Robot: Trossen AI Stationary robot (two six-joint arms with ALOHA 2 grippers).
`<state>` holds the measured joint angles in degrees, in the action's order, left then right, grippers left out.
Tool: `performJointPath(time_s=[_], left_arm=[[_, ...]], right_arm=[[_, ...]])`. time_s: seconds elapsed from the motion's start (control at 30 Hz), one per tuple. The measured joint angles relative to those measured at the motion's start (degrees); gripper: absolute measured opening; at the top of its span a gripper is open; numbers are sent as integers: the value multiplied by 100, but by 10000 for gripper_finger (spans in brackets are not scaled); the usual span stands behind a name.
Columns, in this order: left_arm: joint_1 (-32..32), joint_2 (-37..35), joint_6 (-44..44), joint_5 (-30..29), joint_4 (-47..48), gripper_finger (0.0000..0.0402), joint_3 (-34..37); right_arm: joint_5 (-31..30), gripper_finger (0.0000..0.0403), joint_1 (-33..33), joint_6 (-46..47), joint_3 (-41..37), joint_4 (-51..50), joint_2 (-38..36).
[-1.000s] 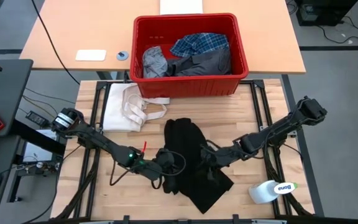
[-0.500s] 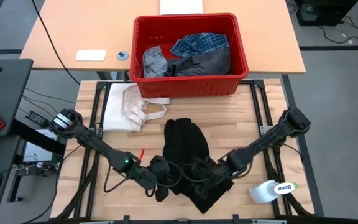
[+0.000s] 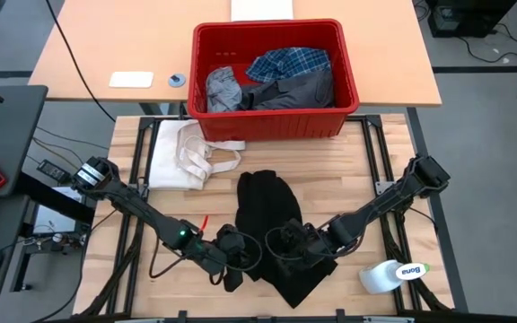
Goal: Fold Laundry from Bin
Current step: Fold the black shirt
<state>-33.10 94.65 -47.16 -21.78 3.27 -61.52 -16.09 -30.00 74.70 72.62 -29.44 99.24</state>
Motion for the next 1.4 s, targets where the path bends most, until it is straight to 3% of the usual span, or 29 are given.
performJointPath(time_s=[0.37,0.53,0.73,1.0,1.23,1.4], left_arm=[[0,2,35,0,42,23,0],[0,2,39,0,44,23,0],[2,2,39,0,50,23,0],[2,4,37,0,36,23,0],[-16,11,168,-11,-1077,23,-2],[-28,11,184,-221,-1163,23,-2]], right_arm=[[-270,228,-57,172,-194,531,0],[-83,226,-58,223,-785,1986,4],[-101,174,-52,383,-1200,2706,7],[-45,18,-57,158,-1206,2918,7],[578,28,-64,287,-1195,3198,-151],[782,8,-110,126,-1190,3374,-359]])
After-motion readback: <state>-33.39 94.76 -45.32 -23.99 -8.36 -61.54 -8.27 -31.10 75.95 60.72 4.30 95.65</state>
